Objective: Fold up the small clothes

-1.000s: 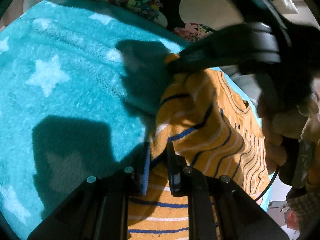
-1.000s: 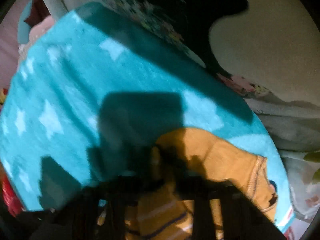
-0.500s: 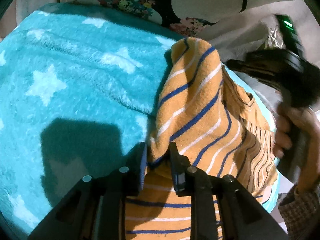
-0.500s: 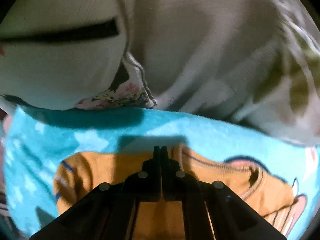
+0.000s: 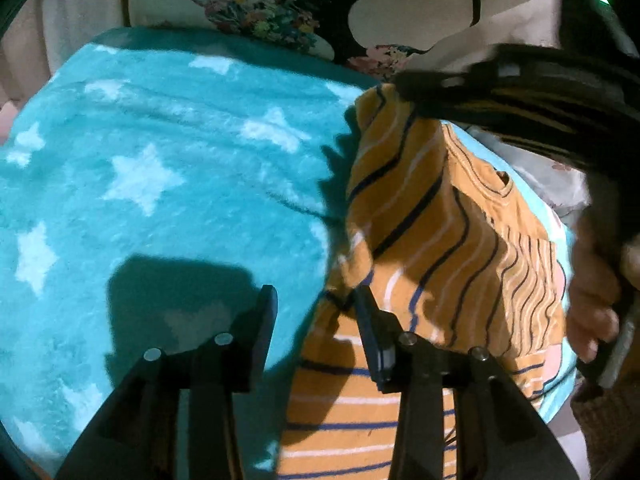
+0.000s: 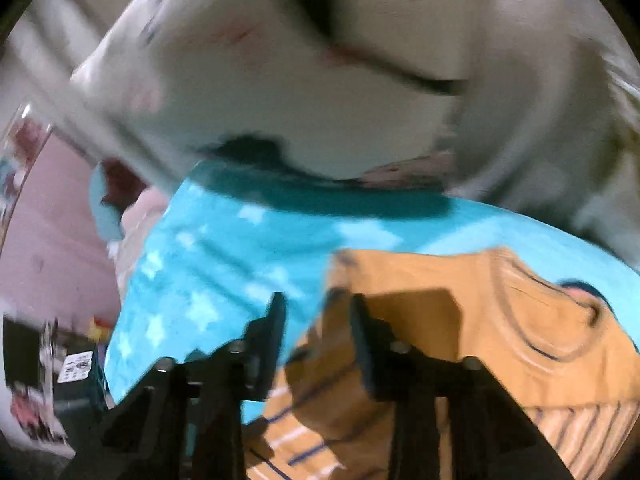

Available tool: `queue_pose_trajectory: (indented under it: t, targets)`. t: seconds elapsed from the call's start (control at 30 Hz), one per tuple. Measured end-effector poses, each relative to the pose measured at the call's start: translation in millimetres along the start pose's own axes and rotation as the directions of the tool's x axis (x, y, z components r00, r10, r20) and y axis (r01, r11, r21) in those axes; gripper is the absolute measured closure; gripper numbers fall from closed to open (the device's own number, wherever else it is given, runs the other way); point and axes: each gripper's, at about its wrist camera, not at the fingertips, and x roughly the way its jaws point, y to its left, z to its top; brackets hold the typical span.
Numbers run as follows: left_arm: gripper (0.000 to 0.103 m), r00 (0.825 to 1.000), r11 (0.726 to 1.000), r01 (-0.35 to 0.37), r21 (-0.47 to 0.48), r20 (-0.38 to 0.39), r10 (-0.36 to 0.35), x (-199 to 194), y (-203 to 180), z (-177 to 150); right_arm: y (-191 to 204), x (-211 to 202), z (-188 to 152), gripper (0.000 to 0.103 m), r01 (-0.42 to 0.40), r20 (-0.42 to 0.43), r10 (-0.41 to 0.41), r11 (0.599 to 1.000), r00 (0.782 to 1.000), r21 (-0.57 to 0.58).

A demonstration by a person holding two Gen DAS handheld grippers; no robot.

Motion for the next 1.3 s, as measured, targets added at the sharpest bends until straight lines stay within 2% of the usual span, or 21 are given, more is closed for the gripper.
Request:
queue_pose_trajectory:
  t: [0.03, 0.07, 0.1, 0.13, 0.17, 0.2, 0.23, 0.3, 0.4, 0.5, 0.57, 0.6, 0.73, 0.9, 1.0, 1.17, 1.3]
  targets:
    - [0.064, 1.0, 1.0, -0.005, 0.002, 0.0, 0.005, -2, 3, -1, 0, 7, 0, 0.076, 0.014, -0.014, -0.014, 1.0, 1.0, -0.002]
    - [0.064, 1.0, 1.0, -0.006, 0.001, -0.003, 0.006, -2, 5, -2, -3, 22, 2, 0.076, 0.079, -0.049, -0.079, 0.997, 0.996, -0.003]
    - [0.064, 1.0, 1.0, -0.006, 0.0, -0.008, 0.006, -3, 9, -3, -13, 38, 2, 0.076, 0.17, -0.088, -0.169, 0.985, 0.982, 0.006]
    - [0.064, 1.0, 1.0, -0.01, -0.003, -0.011, 0.01, -3, 12, -2, -25, 45, 0, 0.076, 0.222, -0.108, -0.219, 0.975, 0.97, 0.022]
    - [0.064, 1.0, 1.0, -0.015, -0.006, -0.012, 0.015, -3, 16, -2, -43, 53, -1, 0.077, 0.303, -0.128, -0.294, 0.951, 0.947, 0.064]
    - [0.063, 1.0, 1.0, -0.017, -0.009, -0.011, 0.017, -4, 20, -2, -52, 52, -2, 0.076, 0.311, -0.12, -0.299, 0.946, 0.947, 0.094]
    - [0.062, 1.0, 1.0, -0.02, -0.012, -0.012, 0.02, -3, 23, -3, -64, 44, -4, 0.076, 0.263, -0.093, -0.25, 0.949, 0.964, 0.172]
    - [0.059, 0.999, 0.999, -0.033, -0.015, -0.015, 0.033, -2, 28, -3, -71, 31, -8, 0.074, 0.238, -0.081, -0.225, 0.943, 0.971, 0.235]
    - [0.058, 0.998, 0.998, -0.065, -0.001, -0.024, 0.065, 6, 24, -5, -66, 9, -14, 0.073, 0.257, -0.065, -0.249, 0.941, 0.966, 0.219]
    - [0.055, 0.995, 0.995, -0.094, 0.015, -0.028, 0.095, 8, 17, -9, -62, -17, -27, 0.069, 0.212, -0.052, -0.205, 0.95, 0.977, 0.229]
    - [0.041, 0.994, 0.995, -0.103, 0.003, -0.023, 0.103, 6, 17, -13, -61, -30, -37, 0.067, 0.18, -0.051, -0.172, 0.954, 0.984, 0.239]
    - [0.039, 0.994, 0.994, -0.11, -0.004, -0.023, 0.11, 5, 19, -17, -61, -37, -44, 0.066, 0.16, -0.051, -0.152, 0.956, 0.987, 0.244]
    - [0.039, 0.993, 0.994, -0.109, -0.028, -0.039, 0.108, 1, 24, -41, -64, -60, -81, 0.064, 0.135, -0.07, -0.121, 0.96, 0.99, 0.247]
    - [0.039, 0.997, 0.997, -0.071, 0.004, -0.021, 0.071, -12, 17, -84, -73, -95, -156, 0.062, 0.164, -0.093, -0.144, 0.951, 0.985, 0.263]
    - [0.039, 0.999, 1.0, -0.029, 0.01, -0.031, 0.03, -21, 9, -117, -86, -130, -215, 0.061, 0.163, -0.09, -0.141, 0.934, 0.986, 0.318]
    - [0.039, 1.0, 1.0, -0.004, 0.014, -0.007, 0.004, -35, -7, -172, -118, -195, -324, 0.055, 0.199, -0.078, -0.184, 0.883, 0.98, 0.425]
    - [0.039, 1.0, 1.0, -0.011, 0.008, 0.02, 0.011, -38, -15, -195, -146, -224, -398, 0.053, 0.189, -0.052, -0.191, 0.824, 0.98, 0.535]
